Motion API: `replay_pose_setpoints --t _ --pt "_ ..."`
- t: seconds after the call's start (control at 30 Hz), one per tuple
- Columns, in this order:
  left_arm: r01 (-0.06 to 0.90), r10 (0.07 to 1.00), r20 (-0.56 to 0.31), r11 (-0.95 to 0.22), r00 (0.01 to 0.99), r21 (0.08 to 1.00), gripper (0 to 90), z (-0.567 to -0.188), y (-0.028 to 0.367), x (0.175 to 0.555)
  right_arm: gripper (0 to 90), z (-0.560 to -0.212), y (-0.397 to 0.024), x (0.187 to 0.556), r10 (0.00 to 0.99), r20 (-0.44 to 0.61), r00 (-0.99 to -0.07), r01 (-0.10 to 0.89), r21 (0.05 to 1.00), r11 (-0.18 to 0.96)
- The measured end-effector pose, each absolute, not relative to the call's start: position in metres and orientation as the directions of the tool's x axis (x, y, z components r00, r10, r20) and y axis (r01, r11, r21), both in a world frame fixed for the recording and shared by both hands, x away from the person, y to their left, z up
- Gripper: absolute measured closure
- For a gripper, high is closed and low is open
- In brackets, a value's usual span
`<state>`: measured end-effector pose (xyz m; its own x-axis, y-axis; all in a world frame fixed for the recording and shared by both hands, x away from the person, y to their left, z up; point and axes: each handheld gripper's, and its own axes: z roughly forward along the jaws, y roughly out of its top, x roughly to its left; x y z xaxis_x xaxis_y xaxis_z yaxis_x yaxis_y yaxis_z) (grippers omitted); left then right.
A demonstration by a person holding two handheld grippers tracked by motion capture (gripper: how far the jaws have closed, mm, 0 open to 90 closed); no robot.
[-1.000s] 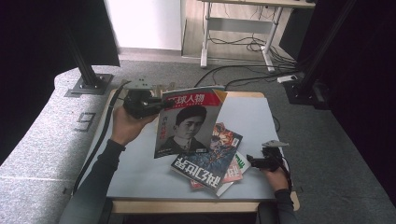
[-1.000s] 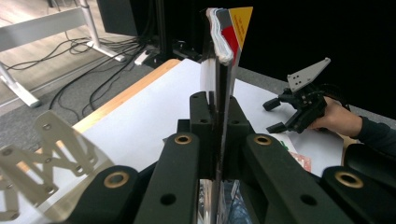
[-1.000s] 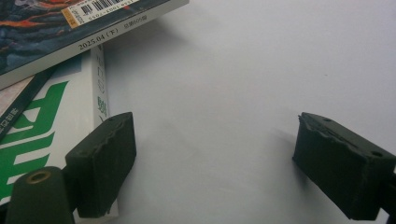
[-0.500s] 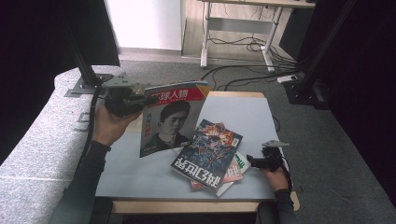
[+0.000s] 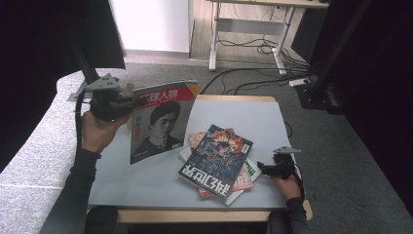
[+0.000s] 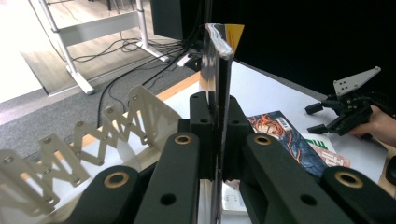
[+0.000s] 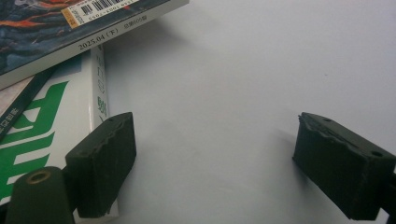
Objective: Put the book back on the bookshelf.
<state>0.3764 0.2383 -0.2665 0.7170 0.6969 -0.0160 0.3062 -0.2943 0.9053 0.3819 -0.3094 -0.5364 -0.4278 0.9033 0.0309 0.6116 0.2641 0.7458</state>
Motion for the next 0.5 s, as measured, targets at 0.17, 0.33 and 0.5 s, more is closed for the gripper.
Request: replay_pose_setpoints --t 0.17,0.33,0.5 --pt "0.310 0.719 -0.016 -0.280 0.695 0.909 86.8 -0.264 0.252 0.372 12.3 -0.536 -0.309 0.382 0.903 0.031 -0.428 0.612 0.746 0.264" --pt "0.316 0.741 -0.016 -0.267 0.671 0.910 86.8 -0.263 0.264 0.370 12.3 -0.536 -0.309 0.382 0.903 0.031 -0.428 0.611 0.746 0.264" --pt "0.326 0.760 -0.021 -0.253 0.649 0.911 86.8 -0.262 0.276 0.368 12.3 -0.536 -0.309 0.382 0.903 0.031 -0.428 0.612 0.746 0.264"
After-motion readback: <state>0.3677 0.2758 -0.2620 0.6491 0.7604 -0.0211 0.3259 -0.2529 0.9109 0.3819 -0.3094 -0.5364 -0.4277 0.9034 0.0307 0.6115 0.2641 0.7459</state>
